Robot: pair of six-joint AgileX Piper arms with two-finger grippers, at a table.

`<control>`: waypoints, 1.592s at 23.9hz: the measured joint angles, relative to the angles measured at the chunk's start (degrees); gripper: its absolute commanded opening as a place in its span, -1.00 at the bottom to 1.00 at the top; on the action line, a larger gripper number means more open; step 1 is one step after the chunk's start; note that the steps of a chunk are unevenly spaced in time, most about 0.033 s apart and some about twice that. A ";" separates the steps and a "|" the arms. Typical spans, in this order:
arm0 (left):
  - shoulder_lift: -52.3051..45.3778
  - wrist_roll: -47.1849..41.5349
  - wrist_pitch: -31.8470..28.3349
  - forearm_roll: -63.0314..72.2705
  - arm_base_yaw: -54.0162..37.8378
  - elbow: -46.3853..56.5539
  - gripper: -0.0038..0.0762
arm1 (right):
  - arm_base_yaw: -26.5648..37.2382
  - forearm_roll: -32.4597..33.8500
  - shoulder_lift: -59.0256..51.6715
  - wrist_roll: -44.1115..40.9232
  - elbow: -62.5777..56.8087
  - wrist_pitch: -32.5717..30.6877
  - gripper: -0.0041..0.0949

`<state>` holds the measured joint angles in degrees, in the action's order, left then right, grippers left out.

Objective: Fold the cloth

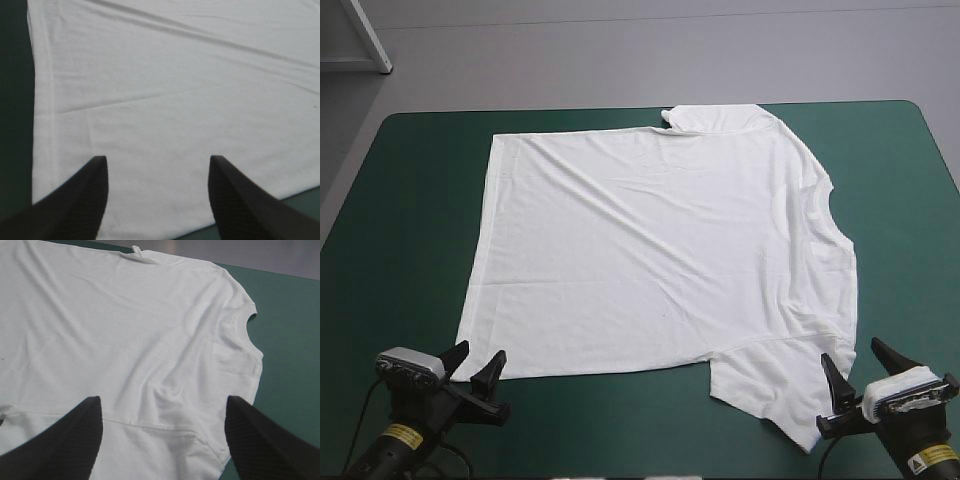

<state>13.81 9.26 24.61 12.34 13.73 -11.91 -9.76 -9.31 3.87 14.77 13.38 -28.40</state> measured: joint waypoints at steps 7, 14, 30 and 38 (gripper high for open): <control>0.00 0.00 0.00 0.00 0.00 0.00 0.16 | 0.00 0.00 0.00 0.00 0.00 0.00 0.39; 0.08 0.00 0.81 -0.53 0.00 -1.75 0.16 | -0.04 9.74 1.13 -13.87 4.02 -2.38 0.39; 15.59 -7.67 15.39 -12.34 0.00 -29.38 0.16 | -0.04 18.96 62.97 -28.90 32.45 -25.00 0.39; 15.59 -7.67 15.27 -12.34 0.00 -29.38 0.16 | -0.04 18.96 74.18 -30.94 32.61 -19.43 0.39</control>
<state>29.40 1.59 39.88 0.00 13.73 -41.29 -9.80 9.65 78.04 -16.17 45.99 -47.84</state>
